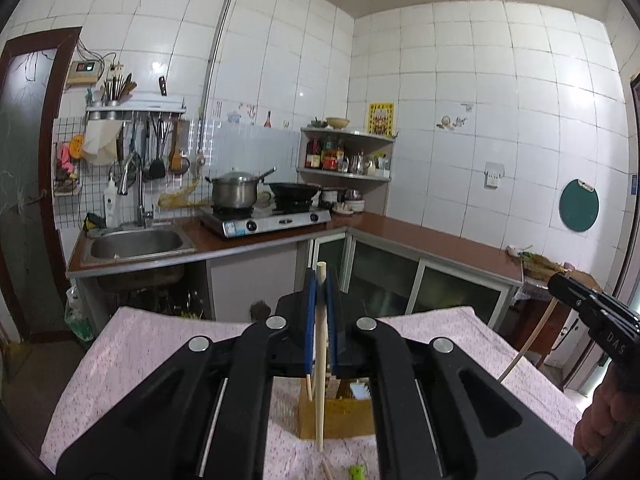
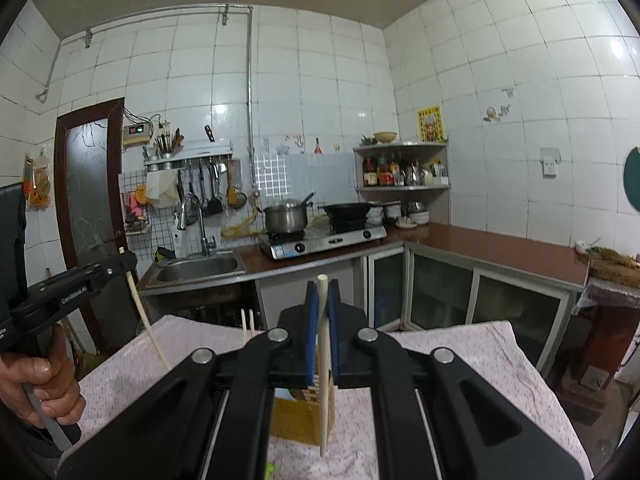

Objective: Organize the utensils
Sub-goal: 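Lift and carry the held chopsticks in both tools up over the yellow basket, then lower the chopsticks into the yellow basket and open both tools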

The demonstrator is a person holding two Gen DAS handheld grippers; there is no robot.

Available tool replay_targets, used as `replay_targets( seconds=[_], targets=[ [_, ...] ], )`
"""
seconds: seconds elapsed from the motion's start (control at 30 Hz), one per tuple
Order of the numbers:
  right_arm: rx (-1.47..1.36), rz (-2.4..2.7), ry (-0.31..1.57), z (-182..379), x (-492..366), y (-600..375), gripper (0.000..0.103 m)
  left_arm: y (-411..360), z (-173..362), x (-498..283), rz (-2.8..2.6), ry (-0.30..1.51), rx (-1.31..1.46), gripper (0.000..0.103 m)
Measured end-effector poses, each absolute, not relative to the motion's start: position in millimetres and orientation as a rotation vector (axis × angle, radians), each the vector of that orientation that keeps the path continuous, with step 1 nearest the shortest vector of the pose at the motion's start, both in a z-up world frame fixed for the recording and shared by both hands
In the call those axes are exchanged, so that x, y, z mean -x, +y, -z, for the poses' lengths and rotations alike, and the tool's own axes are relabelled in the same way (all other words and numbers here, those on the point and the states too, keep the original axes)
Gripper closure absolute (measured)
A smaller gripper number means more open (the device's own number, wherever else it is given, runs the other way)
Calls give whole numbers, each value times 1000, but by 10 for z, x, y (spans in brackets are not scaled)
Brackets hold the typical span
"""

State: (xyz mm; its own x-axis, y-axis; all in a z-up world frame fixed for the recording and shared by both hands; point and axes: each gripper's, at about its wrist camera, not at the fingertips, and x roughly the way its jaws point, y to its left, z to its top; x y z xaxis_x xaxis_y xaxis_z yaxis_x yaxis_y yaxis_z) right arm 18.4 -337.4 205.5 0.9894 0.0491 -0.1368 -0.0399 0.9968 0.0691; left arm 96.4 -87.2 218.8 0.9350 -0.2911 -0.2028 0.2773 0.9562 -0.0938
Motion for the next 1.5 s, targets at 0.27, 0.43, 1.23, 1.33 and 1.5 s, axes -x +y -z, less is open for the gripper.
replay_targets(
  seconds=[0.27,0.43,1.23,1.33,1.5],
  targets=[
    [-41,-63,87,-2281,-429,-3235,98,-989,-2358,-1152,309,157,75,99],
    [-31,-76,79,-2341,-659,-3184,98,-1061,-2340,-1387,314,147,90,99],
    [-19,-99,273,-1692,-1645,-3095,97,-1136,-1615,-2301,293,332,135,99],
    [-21,-100,303,-1609,-1723,-3090,96,-1117,-1458,-2391,291,394,131,97],
    [-52,-77,282,-1635,-1685,-3182,92,-1036,-1445,-2373,264,395,120,84]
  ],
)
